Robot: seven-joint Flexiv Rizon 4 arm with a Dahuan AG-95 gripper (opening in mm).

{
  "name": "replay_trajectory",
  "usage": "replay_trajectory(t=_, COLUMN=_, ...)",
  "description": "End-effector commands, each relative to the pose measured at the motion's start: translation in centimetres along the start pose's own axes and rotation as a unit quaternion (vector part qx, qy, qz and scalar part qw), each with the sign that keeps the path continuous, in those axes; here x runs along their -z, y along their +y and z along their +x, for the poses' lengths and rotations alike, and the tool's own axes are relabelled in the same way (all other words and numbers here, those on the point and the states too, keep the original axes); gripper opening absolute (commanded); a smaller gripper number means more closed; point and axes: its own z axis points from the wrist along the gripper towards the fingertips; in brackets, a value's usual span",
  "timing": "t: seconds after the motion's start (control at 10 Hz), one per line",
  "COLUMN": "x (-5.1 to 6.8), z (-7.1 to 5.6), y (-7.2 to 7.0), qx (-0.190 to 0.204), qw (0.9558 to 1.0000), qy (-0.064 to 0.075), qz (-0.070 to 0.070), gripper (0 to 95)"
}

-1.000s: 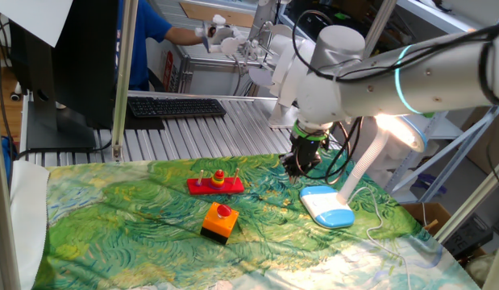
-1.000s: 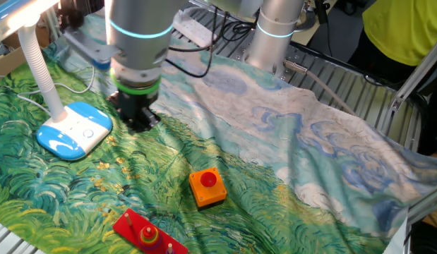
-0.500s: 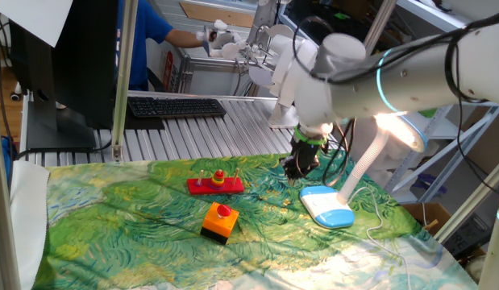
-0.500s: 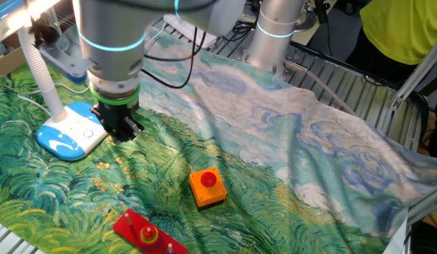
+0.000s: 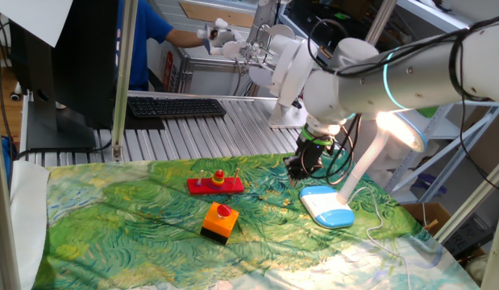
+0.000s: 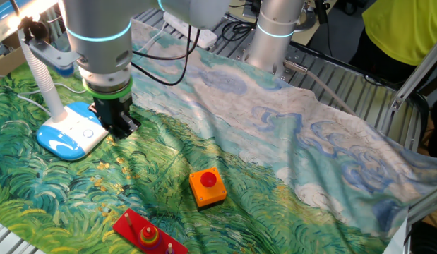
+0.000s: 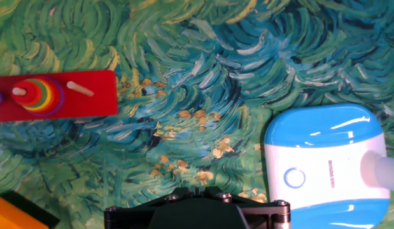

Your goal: Turn off the desk lamp by pressing the button

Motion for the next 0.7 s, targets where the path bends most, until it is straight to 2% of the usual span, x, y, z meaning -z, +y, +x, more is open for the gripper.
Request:
replay_trajectory(t=0.1, x=0.04, z=0.21, y=-0.02, qx=-0.003, qw=0.9997, qy=0.011, qz=0.022, gripper=0.0)
replay_trajectory(t=0.2, x=0.04, z=0.21, y=-0.02, qx=0.002, qw=0.9994, qy=0.011, qz=0.032, gripper=0.0)
replay_trajectory(t=0.3, x=0.04, z=0.21, y=-0.02, qx=0.006, qw=0.9992, qy=0.013, qz=0.036, gripper=0.0)
replay_trajectory(t=0.7, x=0.04, z=0.21, y=-0.02, qx=-0.009, qw=0.9988, qy=0.021, qz=0.044, gripper=0.0)
